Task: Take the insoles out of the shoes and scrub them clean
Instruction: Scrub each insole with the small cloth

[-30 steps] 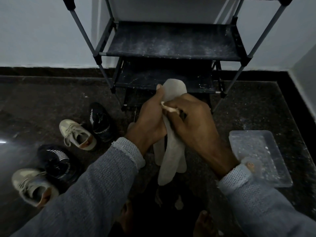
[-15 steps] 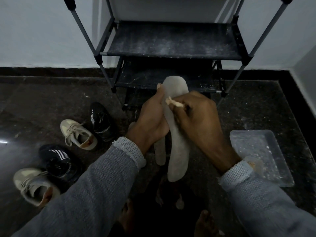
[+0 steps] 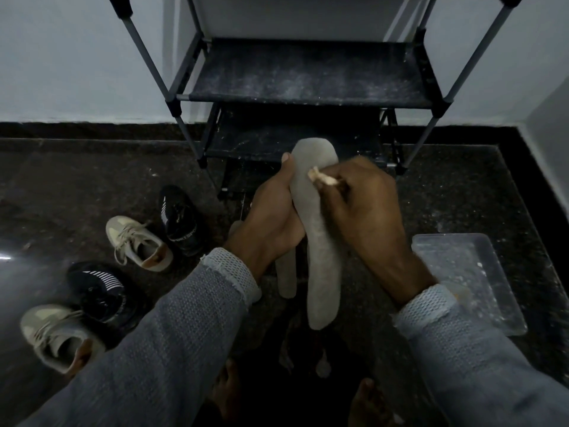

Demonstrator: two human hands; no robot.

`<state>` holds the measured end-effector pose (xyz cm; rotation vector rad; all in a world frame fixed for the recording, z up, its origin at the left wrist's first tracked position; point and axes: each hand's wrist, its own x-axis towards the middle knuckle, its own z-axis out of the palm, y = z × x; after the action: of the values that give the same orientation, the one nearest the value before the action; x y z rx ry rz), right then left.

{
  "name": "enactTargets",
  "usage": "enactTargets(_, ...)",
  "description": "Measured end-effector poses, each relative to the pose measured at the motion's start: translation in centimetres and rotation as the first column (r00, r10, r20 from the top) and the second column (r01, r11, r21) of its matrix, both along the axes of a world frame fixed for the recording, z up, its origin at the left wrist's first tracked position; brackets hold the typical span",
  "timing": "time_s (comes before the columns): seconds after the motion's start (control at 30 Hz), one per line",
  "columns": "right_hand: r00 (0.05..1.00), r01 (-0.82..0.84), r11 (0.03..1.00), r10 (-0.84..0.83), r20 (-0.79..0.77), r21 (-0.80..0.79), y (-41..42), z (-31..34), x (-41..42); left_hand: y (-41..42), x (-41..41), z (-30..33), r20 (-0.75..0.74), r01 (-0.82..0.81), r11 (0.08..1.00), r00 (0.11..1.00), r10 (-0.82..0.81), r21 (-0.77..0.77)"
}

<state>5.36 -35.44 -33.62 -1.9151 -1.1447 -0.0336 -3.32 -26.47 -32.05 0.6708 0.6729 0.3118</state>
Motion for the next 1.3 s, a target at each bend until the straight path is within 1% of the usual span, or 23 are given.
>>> enactTargets(0.07, 0.996, 0.088, 0.996, -0.088, 0.009, 0.003, -0.4, -0.2, 1.0, -0.1, 0.1, -0.2, 0.002, 0.005, 1.000, 1.000, -0.005, 0.001)
enactTargets(0.1, 0.995, 0.095, 0.995, -0.095, 0.009, 0.015, -0.5, -0.2, 1.2, -0.2, 0.2, -0.2, 0.002, 0.012, 1.000, 1.000, -0.012, 0.005)
enactTargets(0.13, 0.997, 0.073, 0.997, -0.073, 0.001, 0.030, -0.5, -0.1, 1.0, -0.2, 0.2, -0.2, 0.003, 0.018, 1.000, 1.000, -0.018, 0.010)
enactTargets(0.27, 0.993, -0.114, 0.993, 0.114, -0.019, 0.036, 0.3, 0.1, -1.3, -0.1, 0.1, -0.3, 0.021, 0.012, 1.000, 1.000, -0.012, 0.019)
enactTargets(0.3, 0.992, -0.126, 0.991, 0.127, -0.015, 0.033, 0.5, 0.2, -1.5, -0.1, 0.0, -0.4, 0.020, 0.009, 1.000, 1.000, -0.010, 0.018)
enactTargets(0.37, 0.998, -0.069, 0.997, 0.069, -0.009, 0.019, 0.4, 0.3, -0.8, -0.1, 0.0, -0.4, 0.016, 0.024, 1.000, 1.000, -0.024, 0.017)
enactTargets(0.47, 0.994, 0.107, 0.994, -0.108, -0.033, -0.019, -0.4, 0.4, 1.2, -0.5, 0.1, -0.4, 0.004, 0.037, 0.999, 0.999, -0.037, 0.018)
enactTargets(0.53, 0.989, 0.132, 0.991, -0.131, -0.061, 0.008, -0.8, 0.3, 1.5, -0.8, 0.3, -0.3, -0.005, 0.039, 0.999, 0.999, -0.039, 0.019)
enactTargets(0.57, 0.993, 0.101, 0.995, -0.099, -0.066, 0.028, -0.7, 0.3, 1.2, -0.8, 0.4, -0.2, -0.006, 0.039, 0.999, 0.999, -0.039, 0.018)
enactTargets(0.67, 0.996, -0.069, 0.997, 0.072, -0.057, 0.045, 0.0, 0.6, -0.6, -0.7, 0.4, -0.2, 0.003, 0.027, 1.000, 1.000, -0.027, 0.013)
enactTargets(0.73, 0.994, -0.101, 0.994, 0.103, -0.044, 0.035, 0.3, 0.6, -0.9, -0.6, 0.2, -0.3, 0.003, 0.011, 1.000, 1.000, -0.011, 0.012)
enactTargets(0.77, 0.996, -0.073, 0.997, 0.074, -0.049, 0.032, 0.3, 0.7, -0.7, -0.7, 0.2, -0.3, 0.006, 0.015, 1.000, 1.000, -0.015, 0.017)
enactTargets(0.87, 0.991, 0.098, 0.994, -0.094, -0.095, 0.040, -0.2, 0.6, 0.9, -1.0, 0.2, -0.1, -0.010, 0.042, 0.999, 0.999, -0.042, 0.034)
enactTargets(0.93, 0.982, 0.159, 0.985, -0.151, -0.113, 0.067, -0.8, 0.4, 1.8, -1.4, 0.4, 0.0, -0.027, 0.053, 0.998, 0.998, -0.052, 0.042)
enactTargets(1.0, 0.988, 0.123, 0.990, -0.115, -0.099, 0.075, -0.8, 0.4, 1.4, -1.5, 0.5, -0.1, -0.035, 0.062, 0.997, 0.998, -0.060, 0.051)
enactTargets(1.1, 0.998, -0.038, 0.997, 0.041, -0.045, 0.067, 0.0, 0.3, -0.4, -1.2, 0.4, -0.3, -0.026, 0.052, 0.997, 0.998, -0.051, 0.059)
enactTargets(1.17, 0.997, -0.063, 0.996, 0.065, -0.031, 0.057, 0.4, 0.3, -0.5, -1.1, 0.3, -0.4, -0.027, 0.049, 0.997, 0.998, -0.048, 0.058)
enactTargets(1.3, 0.991, 0.130, 0.991, -0.128, -0.041, 0.044, -0.3, 0.3, 1.8, -1.4, 0.3, -0.3, -0.062, 0.074, 0.995, 0.996, -0.070, 0.071)
